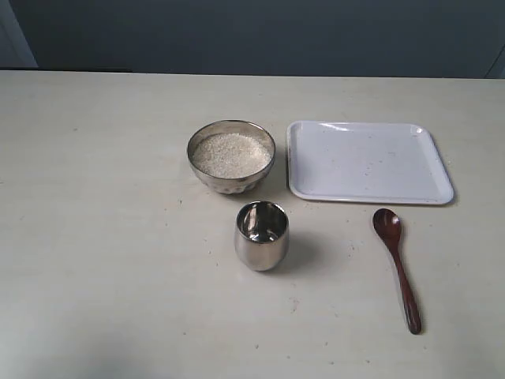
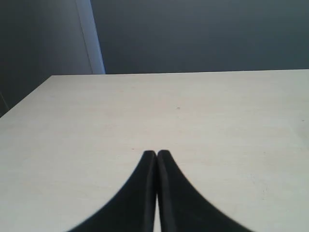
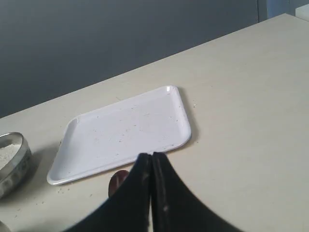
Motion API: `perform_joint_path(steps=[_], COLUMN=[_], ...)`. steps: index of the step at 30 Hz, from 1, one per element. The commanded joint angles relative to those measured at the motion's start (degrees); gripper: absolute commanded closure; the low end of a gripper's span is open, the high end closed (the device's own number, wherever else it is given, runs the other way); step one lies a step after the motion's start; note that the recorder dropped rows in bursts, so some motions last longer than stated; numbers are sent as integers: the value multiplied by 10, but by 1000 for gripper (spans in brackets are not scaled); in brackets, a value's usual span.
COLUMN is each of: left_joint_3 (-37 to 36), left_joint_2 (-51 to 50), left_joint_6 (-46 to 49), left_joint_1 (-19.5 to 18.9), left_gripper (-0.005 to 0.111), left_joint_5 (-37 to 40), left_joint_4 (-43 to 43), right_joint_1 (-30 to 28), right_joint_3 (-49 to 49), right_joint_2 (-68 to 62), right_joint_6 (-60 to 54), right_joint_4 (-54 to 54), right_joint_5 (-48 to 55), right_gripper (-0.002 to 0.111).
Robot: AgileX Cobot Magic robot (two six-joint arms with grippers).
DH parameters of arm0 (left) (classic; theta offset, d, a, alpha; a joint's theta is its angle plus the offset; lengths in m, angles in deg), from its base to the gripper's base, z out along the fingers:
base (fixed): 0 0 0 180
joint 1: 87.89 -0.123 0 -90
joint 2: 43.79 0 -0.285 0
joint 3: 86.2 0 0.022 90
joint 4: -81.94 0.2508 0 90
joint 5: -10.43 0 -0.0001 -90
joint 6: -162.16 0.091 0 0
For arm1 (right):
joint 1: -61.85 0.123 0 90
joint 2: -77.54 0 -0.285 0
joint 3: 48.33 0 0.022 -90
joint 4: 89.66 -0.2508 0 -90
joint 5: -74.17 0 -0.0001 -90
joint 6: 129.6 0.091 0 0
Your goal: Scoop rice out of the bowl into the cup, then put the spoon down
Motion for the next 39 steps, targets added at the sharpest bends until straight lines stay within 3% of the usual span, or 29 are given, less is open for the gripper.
perform_joint_path(steps=[1, 4, 8, 12, 19, 22, 23, 26, 30, 35, 39], left_joint_3=[5, 5, 5, 5, 5, 5, 5, 5, 5, 5, 5], left_joint_2=[1, 1, 1, 1, 1, 1, 1, 1, 1, 1, 1], left_joint_6=[-4, -4, -4, -4, -4, -4, -4, -4, -4, -4, -4], left_joint_1=[1, 1, 1, 1, 1, 1, 1, 1, 1, 1, 1], left_gripper=[106, 106, 106, 106, 106, 106, 106, 106, 106, 106, 106], left_joint_5=[-3, -3, -3, -3, -3, -3, -3, -3, -3, -3, -3], left_joint_4=[-1, -1, -1, -1, -1, -1, -1, -1, -1, -1, -1], right_joint_1=[-3, -3, -3, -3, -2, -2, -2, -2, -2, 28, 86], right_joint_3=[-1, -1, -1, -1, -1, 54, 89, 237, 436, 631, 645], right_joint_2=[2, 2, 2, 2, 2, 2, 2, -82, -269, -533, -688], right_joint_6=[-2, 17, 96, 96, 94, 93, 93, 93, 55, 31, -19], right_joint_4=[5, -28, -335, -479, -452, -226, -93, 122, 278, 280, 163], right_joint_5=[-8, -77, -195, -293, -319, -307, -275, -103, 171, 448, 492], right_gripper=[108, 108, 108, 108, 108, 108, 108, 108, 108, 108, 108])
